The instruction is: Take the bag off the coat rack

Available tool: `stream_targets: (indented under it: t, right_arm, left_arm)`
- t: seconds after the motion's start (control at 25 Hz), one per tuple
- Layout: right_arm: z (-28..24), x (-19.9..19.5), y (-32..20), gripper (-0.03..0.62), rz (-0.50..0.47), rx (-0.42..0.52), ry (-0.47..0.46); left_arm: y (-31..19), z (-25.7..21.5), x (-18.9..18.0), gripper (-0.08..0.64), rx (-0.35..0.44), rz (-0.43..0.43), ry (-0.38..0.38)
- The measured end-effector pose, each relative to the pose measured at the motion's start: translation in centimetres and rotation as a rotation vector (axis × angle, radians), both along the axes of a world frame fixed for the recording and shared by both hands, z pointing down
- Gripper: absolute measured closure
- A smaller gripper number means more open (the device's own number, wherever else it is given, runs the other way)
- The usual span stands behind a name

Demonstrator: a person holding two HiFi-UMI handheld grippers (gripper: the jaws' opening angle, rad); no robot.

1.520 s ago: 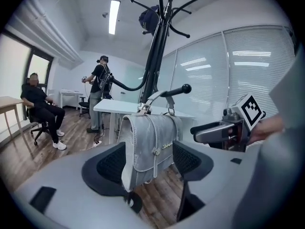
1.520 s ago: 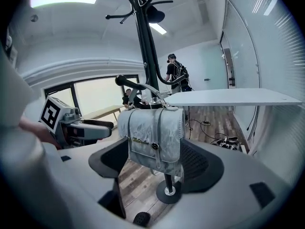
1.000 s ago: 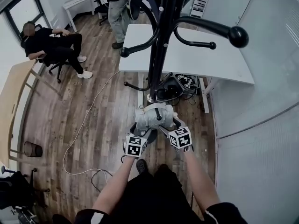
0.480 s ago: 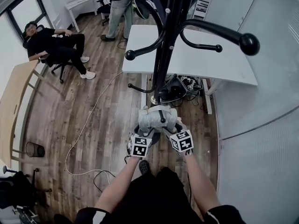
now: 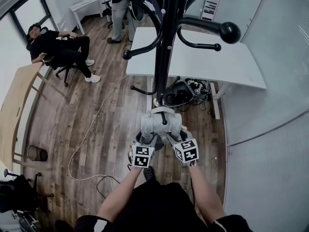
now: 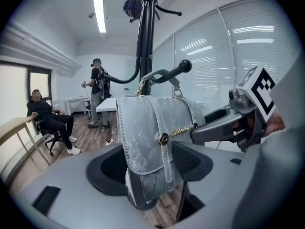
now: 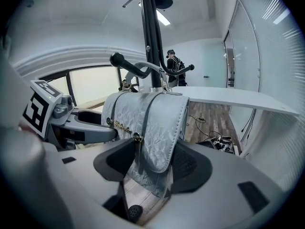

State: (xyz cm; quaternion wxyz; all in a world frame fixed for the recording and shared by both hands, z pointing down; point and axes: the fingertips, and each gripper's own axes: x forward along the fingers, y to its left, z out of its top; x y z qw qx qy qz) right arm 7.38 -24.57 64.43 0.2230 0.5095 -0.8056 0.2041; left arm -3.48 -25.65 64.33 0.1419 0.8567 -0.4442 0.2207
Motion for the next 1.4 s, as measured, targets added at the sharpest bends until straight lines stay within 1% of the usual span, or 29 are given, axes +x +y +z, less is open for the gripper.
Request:
stream_targets:
  t: [0.12,0.32,0.56,0.64,0.76,0.88,1.04,1.16,1.4]
  right_arm:
    - [-1.6,-0.3,0.7,0.348,-0.012,0.041,0.015]
    - [-3.9,-0.3,2.0,0.35,-0.037,0.081,0.021]
    - [-4.9,-0.2,4.2,0.35,-0.059,0.085,0.026]
    - [-5.0,-0.2,4.8,0.35,-0.065,0.084,0.019]
    - [-5.4,-0.2,6.0,0.351,-0.068,0.083,0.007]
    - [-6.0,-0.2,7.7,0.351,-0.061,0.085,-0.024]
    - [-7.6,-0.3,9.5,0.351,-0.057,0.113,-0.048]
    - [-9.1,-0.6,10.3,0.351,-0.064,0.142,-0.045]
    - [-11.8,-0.7,11.6,0.351,-0.109,0.208,-0.051]
  left_arm:
    - [0.8,-1.8,-0.3,0.261,0.055,-0.019,0.012]
    - [2.2,-4.4,-0.3,0.261,0.102,-0.046,0.033]
    - [4.6,-5.1,-0.2,0.261,0.098,-0.065,0.042]
    - [5.3,-5.2,-0.2,0.261,0.097,-0.066,0.044]
    - [6.4,-5.5,-0.2,0.261,0.072,-0.066,0.039]
    - [8.1,-6.2,0.0,0.262,0.064,-0.05,0.026]
    - [9.8,-7.9,-0.2,0.267,0.091,-0.039,0.026]
    - [10.8,-9.4,-0.5,0.27,0.114,-0.045,0.049]
    - [12.5,-12.2,-0.7,0.289,0.151,-0.059,0.094]
